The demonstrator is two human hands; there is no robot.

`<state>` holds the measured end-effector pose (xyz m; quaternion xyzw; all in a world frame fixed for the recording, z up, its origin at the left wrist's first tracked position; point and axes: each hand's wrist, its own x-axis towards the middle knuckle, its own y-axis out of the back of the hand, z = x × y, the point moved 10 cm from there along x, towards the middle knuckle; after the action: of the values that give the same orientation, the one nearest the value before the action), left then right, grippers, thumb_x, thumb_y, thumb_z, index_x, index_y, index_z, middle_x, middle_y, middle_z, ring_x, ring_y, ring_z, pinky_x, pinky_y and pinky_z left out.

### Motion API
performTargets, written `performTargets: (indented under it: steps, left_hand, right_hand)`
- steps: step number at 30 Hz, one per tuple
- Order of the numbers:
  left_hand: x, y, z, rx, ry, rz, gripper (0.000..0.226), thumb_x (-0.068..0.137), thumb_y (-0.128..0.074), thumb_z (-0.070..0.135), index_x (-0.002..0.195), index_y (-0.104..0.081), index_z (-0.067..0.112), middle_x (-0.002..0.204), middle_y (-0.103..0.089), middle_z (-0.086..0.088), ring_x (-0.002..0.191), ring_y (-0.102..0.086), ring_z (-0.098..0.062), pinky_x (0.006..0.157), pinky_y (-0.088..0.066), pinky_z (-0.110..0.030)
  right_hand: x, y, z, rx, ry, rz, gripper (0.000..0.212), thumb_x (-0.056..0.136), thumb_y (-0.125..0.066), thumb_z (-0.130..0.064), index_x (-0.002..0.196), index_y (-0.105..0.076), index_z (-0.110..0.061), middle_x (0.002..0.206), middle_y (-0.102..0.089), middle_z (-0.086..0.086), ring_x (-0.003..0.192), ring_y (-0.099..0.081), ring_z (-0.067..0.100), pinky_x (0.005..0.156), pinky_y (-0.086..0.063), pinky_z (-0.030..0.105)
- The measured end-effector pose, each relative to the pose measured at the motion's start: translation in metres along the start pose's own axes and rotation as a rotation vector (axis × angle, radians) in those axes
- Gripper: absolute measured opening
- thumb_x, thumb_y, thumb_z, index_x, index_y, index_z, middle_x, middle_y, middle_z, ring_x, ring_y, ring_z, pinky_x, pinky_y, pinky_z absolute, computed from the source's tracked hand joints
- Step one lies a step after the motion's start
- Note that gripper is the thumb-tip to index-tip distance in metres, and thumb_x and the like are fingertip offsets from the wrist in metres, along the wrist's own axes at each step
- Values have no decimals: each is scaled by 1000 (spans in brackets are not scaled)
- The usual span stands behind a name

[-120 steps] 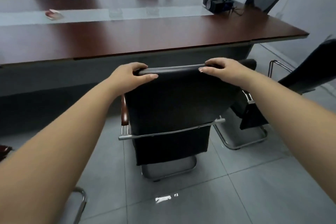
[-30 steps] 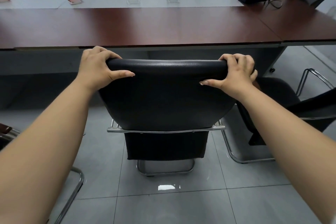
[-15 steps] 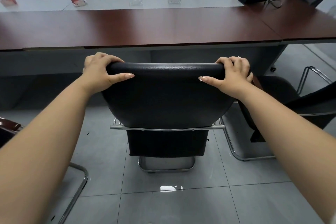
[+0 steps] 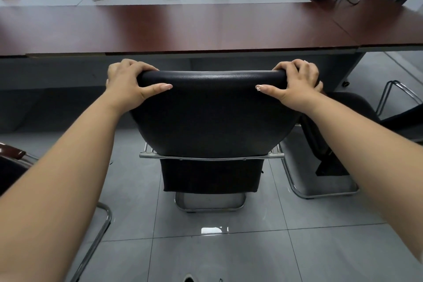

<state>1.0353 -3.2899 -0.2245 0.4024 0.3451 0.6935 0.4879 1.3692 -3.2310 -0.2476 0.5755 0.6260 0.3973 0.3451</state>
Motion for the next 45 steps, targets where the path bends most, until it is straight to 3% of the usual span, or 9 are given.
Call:
performTargets:
  steps: [13,18,28,30,33,36,38,42,45]
  left_hand:
    - [-11,4,8,-22,61,11,57,70,-69,56,113,-64,19,120,-55,-13,124,-38,-32,105,-33,-41]
    - [-15,0,11,-18,55,29,65,65,-65,65,112,-64,19,117,-58,-11,120,-43,-31,100,-39,-47]
    - [-20,-3,13,47,8,41,56,73,-63,59,114,-62,21,121,-54,-12,124,-37,-31,106,-25,-39]
    - [-23,-6,12,51,-15,21,56,74,-61,61,115,-62,24,122,-56,-9,124,-38,-29,106,-23,-37]
    - [-35,-4,10,-10,-1,51,61,78,-59,57,127,-56,21,133,-51,-10,133,-32,-29,110,-19,-35]
    - [-59,1,11,-232,72,136,49,88,-60,33,134,-49,18,150,-30,-9,143,-13,-23,116,-10,-31]
    - [-78,-3,9,-364,84,159,45,89,-60,25,132,-51,17,152,-27,-6,143,-17,-18,116,-18,-32]
    - [-121,-4,-23,-482,167,228,32,89,-60,19,120,-60,13,128,-52,-1,118,-50,-10,95,-42,-13]
    - [-148,-8,-58,-571,301,175,15,91,-56,17,104,-63,16,99,-62,5,88,-58,1,75,-46,-6]
  right_hand:
    - [-2,4,4,-9,31,6,63,75,-55,-67,126,-40,-33,145,-19,1,141,-1,23,114,-6,52]
    - [-4,8,13,-4,38,16,63,75,-56,-67,125,-41,-32,145,-19,1,141,-2,24,114,-6,51]
    - [-23,7,15,17,28,66,61,76,-56,-65,126,-42,-32,146,-20,2,142,2,23,115,-2,51]
    - [-30,9,15,57,42,105,57,77,-60,-61,124,-45,-33,143,-24,2,141,-4,22,115,0,51]
    - [-50,25,8,231,103,297,49,78,-66,-50,120,-53,-28,138,-33,0,137,-22,16,116,2,46]
    - [-72,23,-15,332,182,404,39,82,-65,-43,114,-59,-21,133,-42,0,132,-31,16,116,-10,43]
    - [-86,1,-39,361,253,383,32,84,-65,-39,108,-63,-19,126,-49,1,127,-36,17,112,-18,40]
    - [-107,-62,-89,437,359,246,24,84,-65,-35,100,-67,-17,112,-56,2,115,-45,17,102,-30,37]
    - [-115,-116,-130,566,385,-18,16,86,-64,-30,95,-65,-18,100,-56,-6,103,-52,13,93,-42,29]
